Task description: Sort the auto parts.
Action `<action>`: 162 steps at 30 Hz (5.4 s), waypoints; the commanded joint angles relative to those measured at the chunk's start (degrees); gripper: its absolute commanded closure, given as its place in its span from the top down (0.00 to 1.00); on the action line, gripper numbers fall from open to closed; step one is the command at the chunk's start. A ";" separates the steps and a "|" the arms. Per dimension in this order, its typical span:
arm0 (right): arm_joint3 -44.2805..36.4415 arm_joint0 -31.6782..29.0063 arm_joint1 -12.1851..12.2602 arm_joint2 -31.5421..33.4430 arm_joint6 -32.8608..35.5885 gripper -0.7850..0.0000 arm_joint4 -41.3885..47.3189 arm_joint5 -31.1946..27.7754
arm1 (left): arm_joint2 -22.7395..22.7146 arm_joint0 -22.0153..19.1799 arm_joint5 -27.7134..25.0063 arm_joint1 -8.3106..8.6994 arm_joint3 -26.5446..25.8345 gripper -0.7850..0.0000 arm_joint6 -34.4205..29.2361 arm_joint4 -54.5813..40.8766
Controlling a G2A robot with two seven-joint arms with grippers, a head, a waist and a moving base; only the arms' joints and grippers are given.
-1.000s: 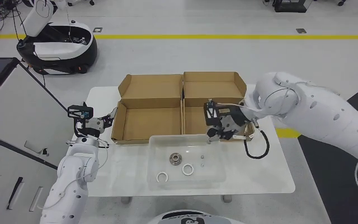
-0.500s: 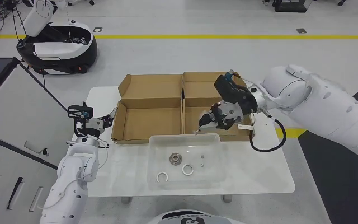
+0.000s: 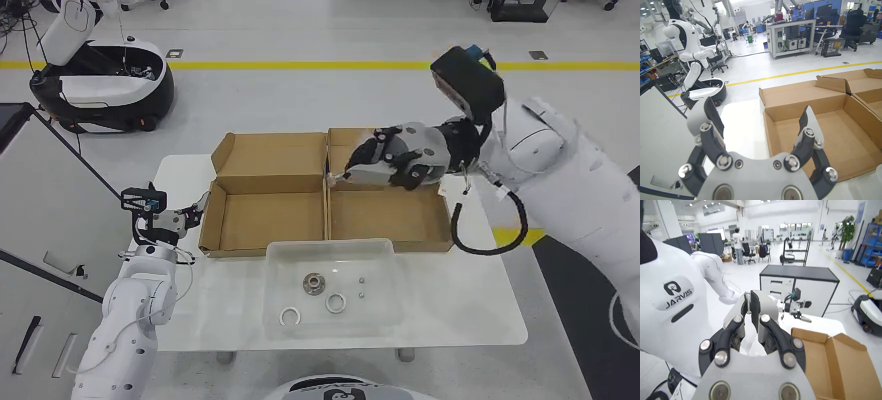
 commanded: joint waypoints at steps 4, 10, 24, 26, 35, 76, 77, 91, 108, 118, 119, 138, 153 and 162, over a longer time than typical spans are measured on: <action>-3.76 -5.31 -3.12 9.77 -1.50 0.00 -0.98 0.00 | 0.00 0.00 0.00 0.00 0.00 1.00 0.00 0.00; -4.52 -9.28 -7.13 17.24 0.20 0.00 -1.76 0.00 | 0.00 0.00 0.00 0.00 0.00 1.00 0.00 0.00; -5.49 -10.49 -10.45 19.72 8.19 0.00 -0.14 0.00 | 0.00 0.00 0.00 0.00 0.00 1.00 0.00 0.00; -5.59 -10.62 -10.46 19.77 7.96 0.00 -0.19 0.25 | 0.00 0.00 0.00 0.00 0.00 1.00 0.00 0.00; -10.85 -15.57 -11.81 20.59 -1.92 0.00 6.16 0.00 | 0.00 0.00 0.00 0.00 0.00 1.00 0.00 0.00; -15.42 -23.75 -23.97 27.28 11.68 0.00 27.17 0.00 | 0.00 0.00 0.00 0.00 0.00 1.00 0.00 0.00; -15.42 -24.11 -24.56 27.61 12.60 0.00 27.95 0.00 | 0.00 0.00 0.00 0.00 0.00 1.00 0.00 0.00; -11.96 -23.49 -26.55 26.52 16.51 0.00 14.21 0.87 | 0.00 0.00 0.00 0.00 0.00 1.00 0.00 0.00; -11.03 -23.44 -23.02 26.96 19.42 0.00 11.33 3.79 | 0.00 0.00 0.00 0.00 0.00 1.00 0.00 0.00; -10.45 -24.65 -22.67 26.49 16.14 0.00 19.15 0.51 | 0.00 0.00 0.00 0.00 0.00 1.00 0.00 0.00; -10.46 -24.63 -22.68 26.32 15.86 0.00 19.65 0.23 | 0.00 0.00 0.00 0.00 0.00 1.00 0.00 0.00; -10.86 -24.59 -23.04 25.72 15.63 0.00 23.44 0.00 | 0.00 0.00 0.00 0.00 0.00 1.00 0.00 0.00; -8.31 -25.54 -21.29 32.77 24.61 0.00 13.39 10.70 | 0.00 0.00 0.00 0.00 0.00 1.00 0.00 0.00; -5.67 -23.97 -16.12 44.22 45.14 0.00 -2.05 29.49 | 0.00 0.00 0.00 0.00 0.00 1.00 0.00 0.00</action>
